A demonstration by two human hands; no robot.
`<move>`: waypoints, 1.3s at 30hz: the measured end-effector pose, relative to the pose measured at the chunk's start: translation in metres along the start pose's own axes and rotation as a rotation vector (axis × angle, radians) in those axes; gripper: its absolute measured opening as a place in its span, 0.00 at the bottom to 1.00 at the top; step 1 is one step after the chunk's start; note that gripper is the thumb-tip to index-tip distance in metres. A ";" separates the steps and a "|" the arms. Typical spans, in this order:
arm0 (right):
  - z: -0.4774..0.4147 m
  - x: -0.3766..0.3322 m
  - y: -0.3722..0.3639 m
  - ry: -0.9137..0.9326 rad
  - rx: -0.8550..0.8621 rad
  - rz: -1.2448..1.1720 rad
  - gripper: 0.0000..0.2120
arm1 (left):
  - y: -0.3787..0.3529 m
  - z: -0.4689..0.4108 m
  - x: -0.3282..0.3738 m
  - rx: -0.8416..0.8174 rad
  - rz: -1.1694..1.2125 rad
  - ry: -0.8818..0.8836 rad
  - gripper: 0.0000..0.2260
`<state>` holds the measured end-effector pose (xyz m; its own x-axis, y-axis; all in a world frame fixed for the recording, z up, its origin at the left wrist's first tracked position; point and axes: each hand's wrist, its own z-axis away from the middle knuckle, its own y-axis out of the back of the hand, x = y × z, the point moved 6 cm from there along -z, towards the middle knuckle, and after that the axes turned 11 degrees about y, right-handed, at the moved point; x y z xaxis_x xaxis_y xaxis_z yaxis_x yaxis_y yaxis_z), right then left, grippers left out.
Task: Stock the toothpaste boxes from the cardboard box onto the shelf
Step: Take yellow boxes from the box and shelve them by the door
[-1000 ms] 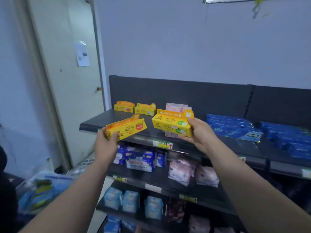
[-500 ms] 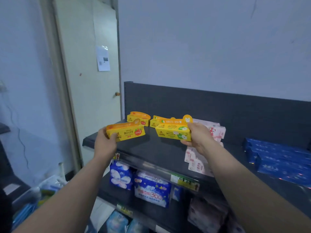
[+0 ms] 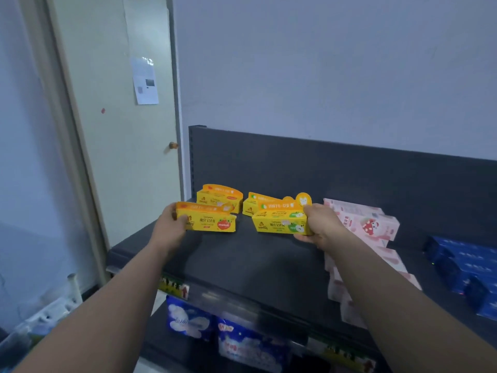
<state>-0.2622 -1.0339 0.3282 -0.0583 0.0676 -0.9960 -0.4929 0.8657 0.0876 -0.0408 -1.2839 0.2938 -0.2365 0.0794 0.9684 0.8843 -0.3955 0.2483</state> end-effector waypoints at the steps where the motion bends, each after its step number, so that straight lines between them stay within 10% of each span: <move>1: -0.006 0.002 -0.003 -0.014 0.014 0.021 0.07 | -0.003 -0.011 0.001 -0.030 -0.017 0.006 0.16; 39: -0.057 0.042 -0.036 -0.051 0.240 0.377 0.12 | -0.055 -0.147 0.007 -0.200 -0.421 -0.081 0.15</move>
<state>-0.2963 -1.0902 0.2847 -0.1497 0.4191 -0.8955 -0.2299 0.8661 0.4438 -0.1505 -1.3965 0.2834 -0.5185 0.3389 0.7850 0.6216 -0.4811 0.6182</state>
